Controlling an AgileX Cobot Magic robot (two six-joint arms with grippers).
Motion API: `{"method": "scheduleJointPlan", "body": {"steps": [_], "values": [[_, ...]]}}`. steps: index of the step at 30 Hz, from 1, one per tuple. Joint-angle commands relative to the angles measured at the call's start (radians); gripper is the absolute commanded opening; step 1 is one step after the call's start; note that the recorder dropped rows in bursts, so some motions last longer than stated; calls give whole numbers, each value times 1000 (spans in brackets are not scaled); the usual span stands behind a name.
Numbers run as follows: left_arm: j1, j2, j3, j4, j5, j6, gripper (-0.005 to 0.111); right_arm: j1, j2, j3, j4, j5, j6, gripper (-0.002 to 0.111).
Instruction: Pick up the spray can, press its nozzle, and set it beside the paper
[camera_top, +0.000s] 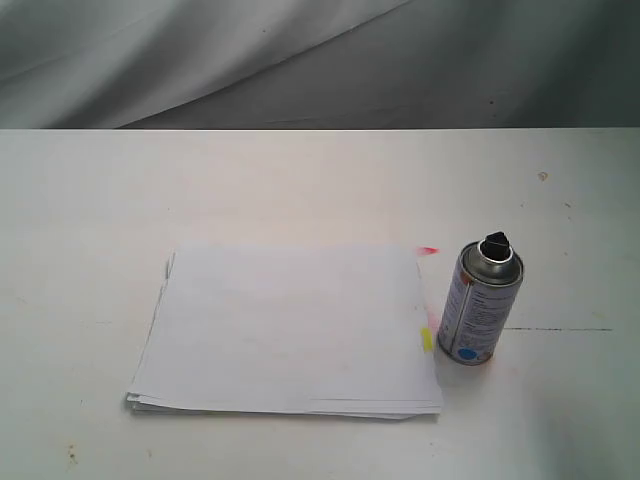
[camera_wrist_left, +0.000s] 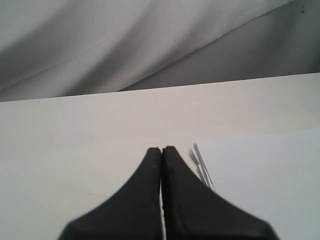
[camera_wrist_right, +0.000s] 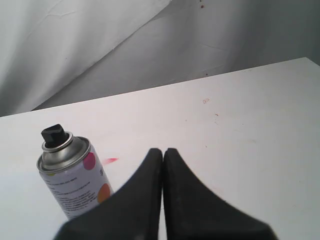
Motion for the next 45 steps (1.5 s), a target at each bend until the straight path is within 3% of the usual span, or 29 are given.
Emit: {"method": "scheduleJointPlan", "body": {"steps": [1, 21, 30, 45], "values": [[-5, -4, 5, -8, 2, 0, 0, -7, -5, 3, 6, -1, 0, 0], [-5, -4, 5, -8, 2, 0, 0, -7, -5, -6, 63, 43, 0, 0], [-5, -4, 5, -8, 2, 0, 0, -7, 60, -310, 119, 284, 0, 0], [-5, -4, 5, -8, 2, 0, 0, 9, 622, -732, 63, 292, 0, 0]]}}
